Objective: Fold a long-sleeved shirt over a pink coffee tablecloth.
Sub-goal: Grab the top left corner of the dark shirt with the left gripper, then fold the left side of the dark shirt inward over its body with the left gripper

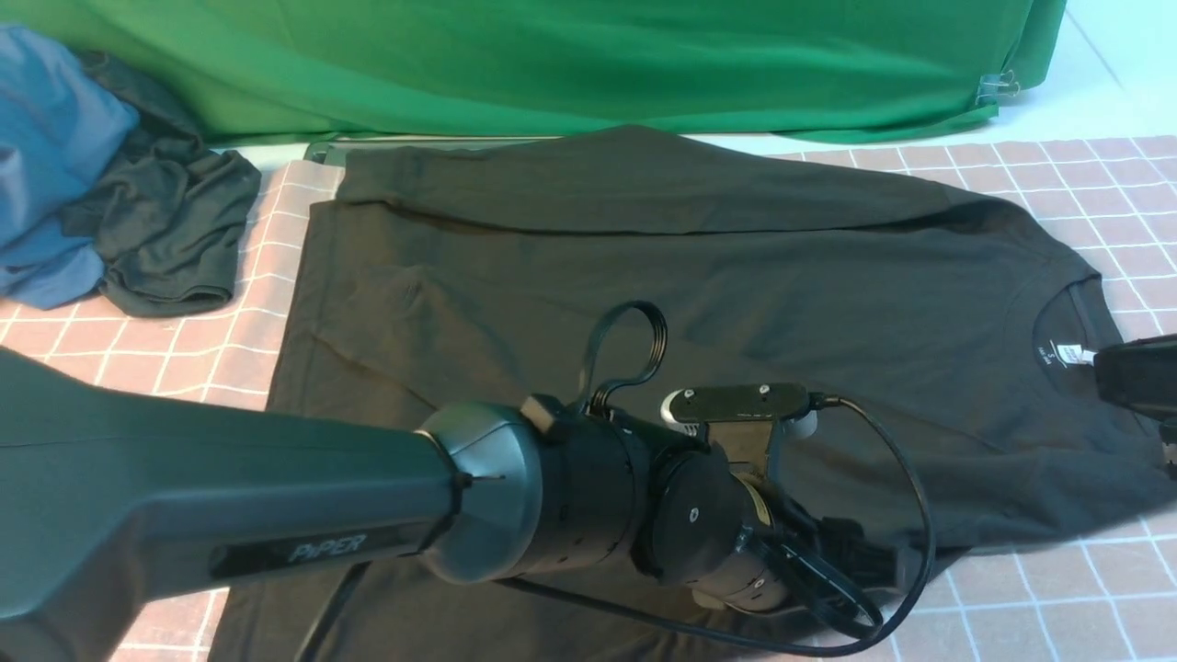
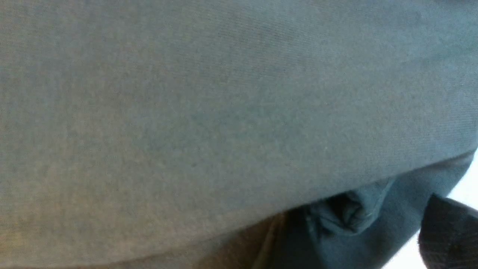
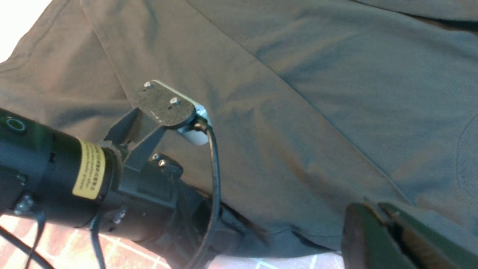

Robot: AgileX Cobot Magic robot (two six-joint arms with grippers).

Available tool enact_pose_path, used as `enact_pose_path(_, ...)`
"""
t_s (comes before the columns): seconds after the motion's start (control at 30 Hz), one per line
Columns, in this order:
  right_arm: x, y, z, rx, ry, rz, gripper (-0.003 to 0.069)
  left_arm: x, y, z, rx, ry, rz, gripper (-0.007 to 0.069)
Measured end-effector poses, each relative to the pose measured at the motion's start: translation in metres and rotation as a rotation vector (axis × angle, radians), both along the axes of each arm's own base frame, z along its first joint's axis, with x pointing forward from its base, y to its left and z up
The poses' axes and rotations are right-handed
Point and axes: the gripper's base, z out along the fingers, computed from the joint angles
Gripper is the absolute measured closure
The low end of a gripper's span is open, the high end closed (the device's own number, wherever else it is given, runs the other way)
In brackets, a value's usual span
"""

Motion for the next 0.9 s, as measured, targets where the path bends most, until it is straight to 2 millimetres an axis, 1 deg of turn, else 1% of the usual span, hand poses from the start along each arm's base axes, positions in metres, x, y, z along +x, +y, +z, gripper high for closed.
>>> enact_pose_path(0.03, 0.000, 0.000, 0.000, 0.000, 0.000, 0.000, 0.0608, 0.000, 0.000, 0.000, 0.000, 0.000, 0.000, 0.0213)
enact_pose_path(0.07, 0.000, 0.000, 0.000, 0.000, 0.000, 0.000, 0.0606, 0.001, -0.001, -0.001, -0.004, -0.008, 0.003, 0.0276)
enact_pose_path(0.1, 0.000, 0.000, 0.000, 0.000, 0.000, 0.000, 0.0606, 0.001, -0.001, -0.001, -0.005, -0.010, 0.005, 0.0301)
enact_pose_path(0.13, 0.000, 0.000, 0.000, 0.000, 0.000, 0.000, 0.0604, 0.002, -0.001, -0.002, -0.005, -0.015, 0.005, 0.0369)
enact_pose_path(0.17, 0.000, 0.000, 0.000, 0.000, 0.000, 0.000, 0.0603, 0.002, -0.001, -0.003, -0.004, -0.019, 0.004, 0.0402)
enact_pose_path(0.2, 0.000, 0.000, 0.000, -0.001, 0.000, 0.001, 0.0603, 0.003, -0.001, -0.004, 0.002, -0.029, -0.006, 0.0470)
enact_pose_path(0.23, 0.000, 0.000, 0.000, -0.001, 0.000, 0.001, 0.0603, 0.003, -0.001, -0.004, 0.003, -0.031, -0.009, 0.0481)
enact_pose_path(0.27, 0.000, 0.000, 0.000, -0.002, -0.001, 0.002, 0.0603, 0.003, -0.001, -0.004, 0.009, -0.039, -0.019, 0.0556)
enact_pose_path(0.3, 0.000, 0.000, 0.000, -0.005, -0.003, 0.005, 0.0602, 0.003, -0.001, -0.004, 0.012, -0.041, -0.022, 0.0578)
enact_pose_path(0.37, 0.000, 0.000, 0.000, -0.011, -0.005, 0.010, 0.0603, 0.002, 0.000, -0.003, 0.020, -0.033, -0.031, 0.0596)
enact_pose_path(0.43, 0.000, 0.000, 0.000, -0.027, -0.012, 0.017, 0.0601, -0.003, 0.003, 0.005, 0.032, -0.007, -0.050, 0.0597)
enact_pose_path(0.53, 0.001, -0.004, -0.001, -0.055, -0.013, -0.006, 0.0599, -0.009, 0.007, 0.026, 0.019, 0.002, -0.070, 0.0597)
enact_pose_path(0.57, 0.001, -0.004, -0.001, -0.055, -0.013, -0.006, 0.0599, -0.009, 0.007, 0.026, 0.021, 0.004, -0.071, 0.0597)
enact_pose_path(0.6, 0.004, -0.007, -0.003, -0.083, -0.002, -0.051, 0.0597, -0.013, 0.010, 0.040, 0.005, -0.001, -0.079, 0.0597)
enact_pose_path(0.67, 0.009, -0.012, -0.006, -0.126, 0.023, -0.104, 0.0595, -0.017, 0.014, 0.052, -0.007, 0.006, -0.088, 0.0597)
enact_pose_path(0.77, 0.017, -0.015, -0.015, -0.172, 0.090, -0.150, 0.0592, -0.021, 0.016, 0.057, -0.015, 0.039, -0.086, 0.0597)
enact_pose_path(0.9, 0.034, -0.012, -0.035, -0.224, 0.212, -0.164, 0.0590, -0.032, 0.013, 0.056, -0.001, 0.096, -0.110, 0.0599)
